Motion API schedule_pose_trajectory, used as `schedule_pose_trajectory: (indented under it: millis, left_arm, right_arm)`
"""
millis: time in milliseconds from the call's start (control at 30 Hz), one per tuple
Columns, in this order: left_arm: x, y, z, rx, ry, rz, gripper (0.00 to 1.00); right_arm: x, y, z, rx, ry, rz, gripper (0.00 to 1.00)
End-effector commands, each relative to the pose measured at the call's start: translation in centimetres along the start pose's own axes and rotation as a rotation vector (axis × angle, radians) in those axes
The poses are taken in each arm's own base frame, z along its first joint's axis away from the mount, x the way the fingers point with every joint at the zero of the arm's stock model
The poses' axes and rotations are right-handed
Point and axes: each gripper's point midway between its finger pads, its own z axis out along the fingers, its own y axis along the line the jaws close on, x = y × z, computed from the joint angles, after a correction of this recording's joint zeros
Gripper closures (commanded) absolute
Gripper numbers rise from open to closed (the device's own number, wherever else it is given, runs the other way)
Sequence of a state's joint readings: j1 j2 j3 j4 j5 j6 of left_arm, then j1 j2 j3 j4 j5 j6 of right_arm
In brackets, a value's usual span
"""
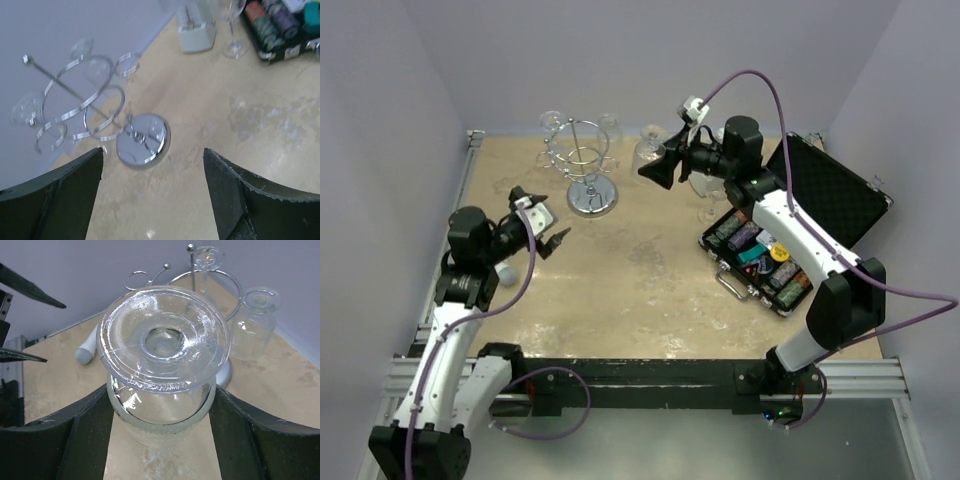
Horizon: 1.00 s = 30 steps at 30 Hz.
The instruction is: Take the wine glass off the wine glass rack
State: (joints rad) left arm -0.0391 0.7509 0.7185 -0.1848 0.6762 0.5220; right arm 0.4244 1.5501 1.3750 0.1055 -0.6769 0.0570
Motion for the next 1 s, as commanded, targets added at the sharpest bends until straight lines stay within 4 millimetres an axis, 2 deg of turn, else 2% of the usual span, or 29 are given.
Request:
schedule_pose_trajectory:
  millis: [0, 33, 67, 100, 167, 267, 300, 433, 633, 767, 967]
  left_arm:
    - [-13.3, 1.1, 2.2, 0.057, -0.312, 0.123, 0.16]
    - [-14.7, 0.7, 2.9, 0.080, -0.328, 0.170, 0.16]
    - [-14.8, -1.0, 3.9, 0.150, -0.316, 0.201, 0.16]
    - [-14.9, -1.8, 4.5, 0.189, -0.318, 0.258, 0.16]
    - [-14.5, -3.0, 5.4, 0.241, -0.327, 0.363, 0.15]
    - [-14.5, -3.9, 6.2, 0.221, -0.355, 0.494, 0.15]
    - [-14.7, -3.8, 6.4, 0.194, -0.362, 0.522, 0.15]
    - [-15.1, -3.8, 7.6, 0.099, -0.405, 0.615, 0.16]
    - [-17.2, -4.2, 8.6, -0.011, -0.501, 0.708, 0.28]
    - [-17.4, -4.8, 9.4, -0.062, -0.520, 0.757, 0.30]
    - [-17.6, -4.2, 9.8, -0.200, -0.545, 0.807, 0.32]
  right_arm:
    - [-4.3, 3.5, -0.5, -0.181, -0.049, 0.034, 0.61]
    - [-4.7, 3.8, -0.6, -0.199, -0.052, 0.047, 0.62]
    - [-4.9, 4.1, -0.7, -0.216, -0.054, 0.070, 0.64]
    - [-5.3, 4.3, -0.9, -0.233, -0.064, 0.083, 0.68]
    - [-5.9, 4.4, -1.2, -0.247, -0.079, 0.146, 0.85]
    - [-6.4, 4.5, -1.9, -0.260, -0.095, 0.190, 0.98]
    - [-6.6, 4.5, -2.1, -0.258, -0.097, 0.186, 1.00]
    - [-6.2, 5.1, -2.7, -0.311, -0.077, 0.194, 1.00]
    - [-5.5, 5.0, -2.6, -0.343, -0.081, 0.227, 1.00]
    - [-5.0, 4.8, -2.5, -0.347, -0.072, 0.253, 1.00]
    - [-4.6, 5.0, -2.4, -0.356, -0.070, 0.280, 1.00]
